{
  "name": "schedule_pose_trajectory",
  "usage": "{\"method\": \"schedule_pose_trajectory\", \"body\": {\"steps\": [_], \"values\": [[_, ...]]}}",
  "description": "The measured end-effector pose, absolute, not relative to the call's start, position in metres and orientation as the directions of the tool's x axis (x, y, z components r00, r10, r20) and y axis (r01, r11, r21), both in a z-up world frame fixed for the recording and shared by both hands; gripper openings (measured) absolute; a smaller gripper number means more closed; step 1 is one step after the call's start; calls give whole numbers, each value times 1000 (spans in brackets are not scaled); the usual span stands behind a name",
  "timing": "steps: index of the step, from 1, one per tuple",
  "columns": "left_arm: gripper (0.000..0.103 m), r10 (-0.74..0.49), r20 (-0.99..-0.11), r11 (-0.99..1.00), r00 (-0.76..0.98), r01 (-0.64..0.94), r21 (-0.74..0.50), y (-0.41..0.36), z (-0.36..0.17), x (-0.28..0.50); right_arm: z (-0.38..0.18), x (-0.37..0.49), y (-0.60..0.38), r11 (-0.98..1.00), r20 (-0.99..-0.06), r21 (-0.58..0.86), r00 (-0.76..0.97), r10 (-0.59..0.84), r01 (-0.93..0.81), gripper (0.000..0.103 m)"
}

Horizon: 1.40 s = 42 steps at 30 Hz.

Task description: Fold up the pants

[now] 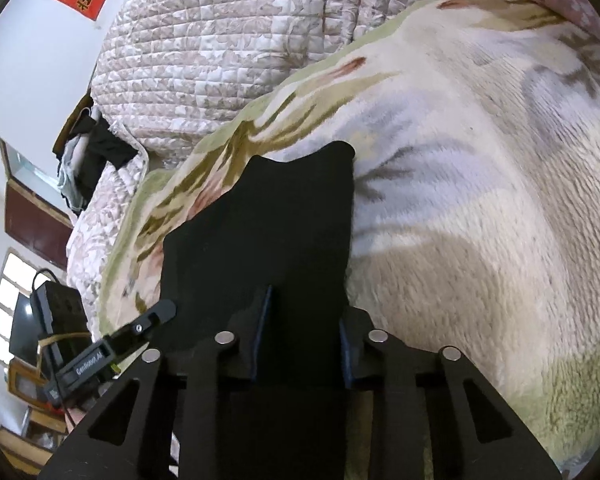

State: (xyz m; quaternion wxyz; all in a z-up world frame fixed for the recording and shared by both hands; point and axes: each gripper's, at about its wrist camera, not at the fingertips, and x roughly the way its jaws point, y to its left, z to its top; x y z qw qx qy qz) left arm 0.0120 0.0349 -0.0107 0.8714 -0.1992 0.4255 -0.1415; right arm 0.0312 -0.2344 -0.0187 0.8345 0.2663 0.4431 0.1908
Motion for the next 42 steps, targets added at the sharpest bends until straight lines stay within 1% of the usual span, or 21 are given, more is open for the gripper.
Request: {"method": "schedule_pose_trajectory", "body": {"steps": [1, 2, 5, 8, 14, 21, 25, 29, 30, 31, 33, 34, 35, 36, 37, 40, 42], "values": [[44, -416, -683, 878, 600, 68, -474, 36, -10, 11, -17, 30, -234, 786, -637, 612, 538, 552, -82, 20], [38, -414, -679, 877, 606, 67, -475, 37, -7, 9, -15, 28, -233, 786, -634, 612, 541, 553, -87, 18], [29, -401, -676, 887, 618, 78, -455, 36, 2, 4, -4, 23, -229, 799, -626, 590, 560, 543, -115, 16], [23, -410, -662, 885, 628, 99, -454, 33, 14, 3, 8, 20, -225, 799, -612, 587, 572, 546, -134, 16], [22, -420, -648, 892, 635, 157, -424, 25, 36, 11, 35, 29, -216, 790, -578, 583, 585, 569, -192, 15], [22, -393, -641, 910, 659, 176, -376, 31, 53, 54, 53, 80, -207, 796, -572, 558, 586, 574, -236, 15], [22, -372, -642, 921, 670, 180, -346, 35, 55, 87, 53, 112, -202, 799, -574, 546, 583, 575, -252, 15], [23, -342, -651, 935, 678, 176, -308, 37, 47, 116, 43, 142, -198, 807, -579, 530, 584, 570, -262, 16], [23, -331, -656, 939, 678, 172, -296, 37, 43, 123, 37, 150, -197, 814, -590, 520, 581, 561, -258, 16], [24, -317, -667, 945, 674, 165, -283, 38, 36, 129, 32, 156, -196, 822, -604, 510, 575, 551, -252, 19], [26, -279, -711, 956, 645, 116, -270, 42, 16, 140, 17, 165, -196, 853, -655, 472, 560, 508, -221, 21], [30, -263, -727, 959, 635, 87, -271, 47, 8, 142, 10, 167, -198, 873, -683, 449, 556, 474, -193, 23], [31, -272, -727, 954, 631, 74, -292, 53, 4, 143, 7, 166, -201, 882, -694, 437, 557, 456, -178, 26], [31, -287, -723, 946, 628, 67, -318, 58, 4, 142, 7, 164, -205, 884, -692, 435, 565, 449, -171, 28], [31, -281, -720, 945, 635, 54, -322, 62, 7, 140, 11, 161, -209, 891, -688, 425, 581, 434, -163, 28], [30, -213, -693, 963, 689, 30, -267, 66, 25, 124, 30, 143, -213, 913, -665, 372, 638, 389, -169, 28], [30, -223, -676, 958, 702, 30, -286, 67, 34, 110, 39, 127, -209, 921, -651, 342, 659, 376, -188, 28]]}}
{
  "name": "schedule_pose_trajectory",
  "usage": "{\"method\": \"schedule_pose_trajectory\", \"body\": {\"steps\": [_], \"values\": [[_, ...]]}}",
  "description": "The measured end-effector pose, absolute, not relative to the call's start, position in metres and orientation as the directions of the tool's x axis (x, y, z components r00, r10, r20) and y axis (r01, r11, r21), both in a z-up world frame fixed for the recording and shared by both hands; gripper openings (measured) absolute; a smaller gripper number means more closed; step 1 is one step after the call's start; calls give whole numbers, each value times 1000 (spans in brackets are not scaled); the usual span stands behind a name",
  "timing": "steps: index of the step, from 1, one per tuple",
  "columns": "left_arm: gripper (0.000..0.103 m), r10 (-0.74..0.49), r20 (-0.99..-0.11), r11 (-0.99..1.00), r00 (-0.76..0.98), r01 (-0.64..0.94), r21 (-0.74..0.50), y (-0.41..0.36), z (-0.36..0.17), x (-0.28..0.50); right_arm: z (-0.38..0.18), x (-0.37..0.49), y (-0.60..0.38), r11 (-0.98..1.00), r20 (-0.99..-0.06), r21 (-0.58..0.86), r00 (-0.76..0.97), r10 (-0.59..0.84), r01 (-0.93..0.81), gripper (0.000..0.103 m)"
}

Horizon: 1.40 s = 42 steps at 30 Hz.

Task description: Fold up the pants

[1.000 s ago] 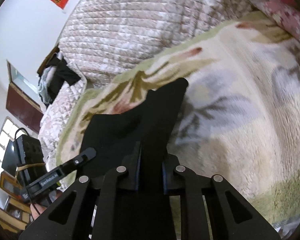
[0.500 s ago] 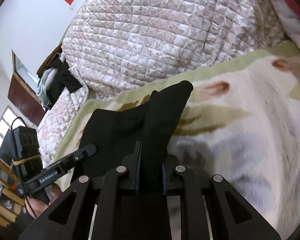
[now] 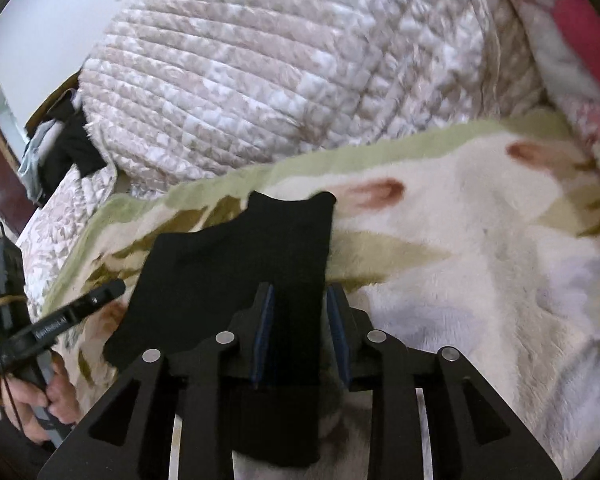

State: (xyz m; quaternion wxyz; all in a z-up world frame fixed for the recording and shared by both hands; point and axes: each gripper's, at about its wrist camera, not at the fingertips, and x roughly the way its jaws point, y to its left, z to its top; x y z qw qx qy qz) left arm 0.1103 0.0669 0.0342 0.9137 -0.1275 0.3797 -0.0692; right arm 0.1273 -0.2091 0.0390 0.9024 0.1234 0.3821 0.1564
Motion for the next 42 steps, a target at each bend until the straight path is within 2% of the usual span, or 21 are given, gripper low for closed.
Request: {"method": "schedule_pose_trajectory", "body": {"steps": [6, 11, 13, 24, 26, 28, 37, 42], "values": [[30, -238, -648, 968, 723, 120, -221, 32, 48, 61, 42, 86, -169, 940, -663, 194, 669, 335, -279, 28], [30, -179, -691, 984, 700, 138, -115, 9, 28, 49, 14, 81, -145, 943, -735, 101, 615, 285, -317, 28], [30, -162, -687, 986, 709, 137, -90, 7, 27, 48, 14, 78, -143, 942, -728, 66, 630, 271, -328, 28], [30, -110, -716, 994, 690, 73, -83, 10, 24, 16, 28, 34, -163, 954, -705, 135, 650, 283, -269, 28], [30, -104, -722, 995, 684, 64, -82, 9, 22, 11, 25, 28, -164, 953, -715, 145, 638, 287, -266, 33], [30, -101, -727, 995, 679, 59, -83, 9, 19, 7, 19, 22, -162, 955, -728, 145, 625, 281, -260, 47], [31, -73, -751, 997, 656, 46, -56, 9, 3, 7, 3, 21, -154, 961, -754, 96, 611, 241, -261, 48], [39, -68, -760, 998, 646, 40, -56, 11, -2, 12, 0, 28, -151, 966, -750, 61, 627, 211, -252, 49]]}}
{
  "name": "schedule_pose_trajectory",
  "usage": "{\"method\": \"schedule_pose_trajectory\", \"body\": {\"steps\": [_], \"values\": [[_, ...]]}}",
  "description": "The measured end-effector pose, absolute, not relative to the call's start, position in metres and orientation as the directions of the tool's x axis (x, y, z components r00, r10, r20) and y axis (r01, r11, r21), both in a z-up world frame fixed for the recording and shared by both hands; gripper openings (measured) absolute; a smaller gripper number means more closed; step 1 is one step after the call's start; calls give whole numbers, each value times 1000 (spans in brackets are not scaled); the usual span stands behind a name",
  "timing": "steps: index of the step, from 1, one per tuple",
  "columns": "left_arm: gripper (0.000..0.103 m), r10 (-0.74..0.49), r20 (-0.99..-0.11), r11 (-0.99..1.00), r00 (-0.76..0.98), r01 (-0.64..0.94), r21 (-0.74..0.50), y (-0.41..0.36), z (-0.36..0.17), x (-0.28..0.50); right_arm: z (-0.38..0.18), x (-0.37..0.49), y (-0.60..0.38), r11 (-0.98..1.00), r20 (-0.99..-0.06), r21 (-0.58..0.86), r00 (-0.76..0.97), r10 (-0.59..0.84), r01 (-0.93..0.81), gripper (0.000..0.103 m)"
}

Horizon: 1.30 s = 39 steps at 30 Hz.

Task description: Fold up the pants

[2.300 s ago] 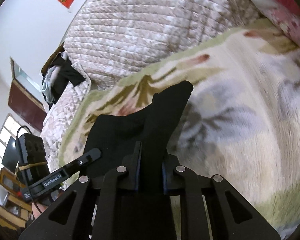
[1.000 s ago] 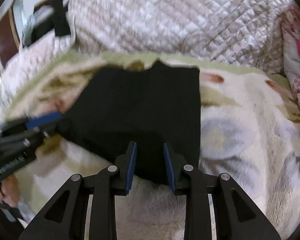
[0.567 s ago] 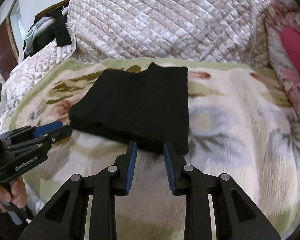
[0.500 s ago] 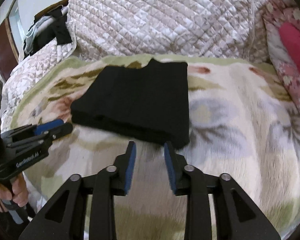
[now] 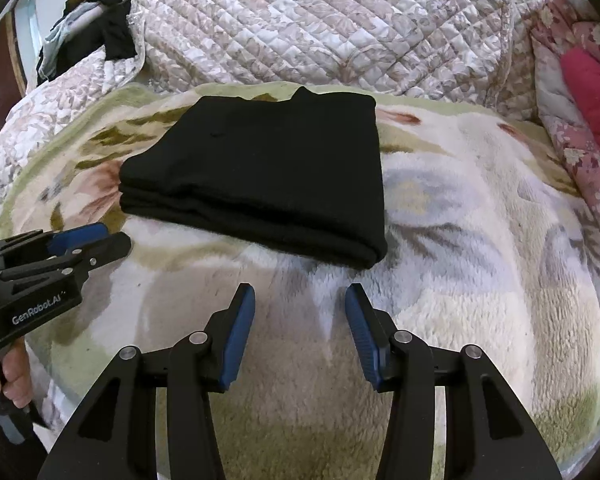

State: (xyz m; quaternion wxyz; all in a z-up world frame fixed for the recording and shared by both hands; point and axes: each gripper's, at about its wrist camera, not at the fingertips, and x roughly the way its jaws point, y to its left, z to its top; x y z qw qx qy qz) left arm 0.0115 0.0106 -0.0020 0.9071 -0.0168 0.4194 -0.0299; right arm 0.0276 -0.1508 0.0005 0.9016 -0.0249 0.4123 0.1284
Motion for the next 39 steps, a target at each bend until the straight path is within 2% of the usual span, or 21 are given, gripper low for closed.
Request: {"method": "schedule_pose_trajectory", "body": {"steps": [16, 39], "values": [[53, -73, -764, 997, 641, 57, -47, 7, -7, 17, -2, 37, -150, 968, -743, 54, 637, 203, -245, 56], [57, -60, -765, 998, 641, 60, -28, 3, -10, 19, -2, 40, -151, 967, -742, 52, 638, 205, -251, 59]]}}
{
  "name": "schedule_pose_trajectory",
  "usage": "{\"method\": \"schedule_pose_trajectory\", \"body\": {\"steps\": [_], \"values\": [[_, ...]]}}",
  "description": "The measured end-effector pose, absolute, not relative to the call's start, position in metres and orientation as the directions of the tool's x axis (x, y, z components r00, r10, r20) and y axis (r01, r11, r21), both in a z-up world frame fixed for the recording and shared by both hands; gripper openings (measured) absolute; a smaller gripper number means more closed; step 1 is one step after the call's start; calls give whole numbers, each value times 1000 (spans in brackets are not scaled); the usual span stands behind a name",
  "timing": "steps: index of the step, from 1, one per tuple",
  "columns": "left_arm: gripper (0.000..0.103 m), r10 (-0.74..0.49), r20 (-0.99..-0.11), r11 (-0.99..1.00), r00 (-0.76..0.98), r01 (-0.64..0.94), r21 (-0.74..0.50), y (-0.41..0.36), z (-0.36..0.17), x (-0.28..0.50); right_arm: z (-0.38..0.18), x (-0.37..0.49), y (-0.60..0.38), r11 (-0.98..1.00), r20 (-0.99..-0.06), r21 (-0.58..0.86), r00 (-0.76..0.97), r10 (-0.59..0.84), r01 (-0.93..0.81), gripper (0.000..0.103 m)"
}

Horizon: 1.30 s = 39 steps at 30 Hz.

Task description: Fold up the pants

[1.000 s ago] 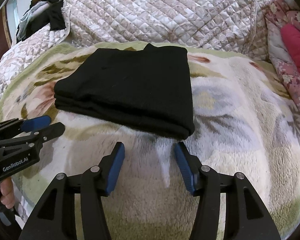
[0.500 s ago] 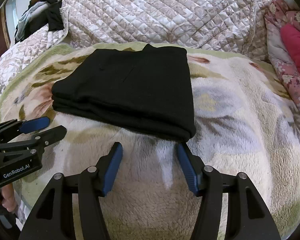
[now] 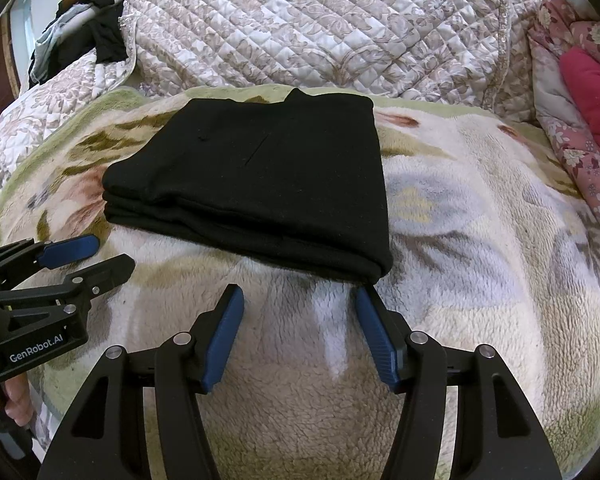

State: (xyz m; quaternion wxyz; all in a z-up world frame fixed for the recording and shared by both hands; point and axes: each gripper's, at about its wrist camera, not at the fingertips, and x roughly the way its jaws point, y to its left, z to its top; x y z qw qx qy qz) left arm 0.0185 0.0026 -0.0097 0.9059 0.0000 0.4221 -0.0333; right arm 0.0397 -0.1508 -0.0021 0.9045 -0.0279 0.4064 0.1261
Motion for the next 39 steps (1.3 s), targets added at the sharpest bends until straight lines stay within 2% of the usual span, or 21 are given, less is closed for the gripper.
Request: {"method": "schedule_pose_trajectory", "body": {"steps": [39], "values": [[58, -59, -770, 998, 636, 63, -25, 4, -10, 19, -3, 37, -149, 968, -740, 50, 642, 201, -247, 60]]}}
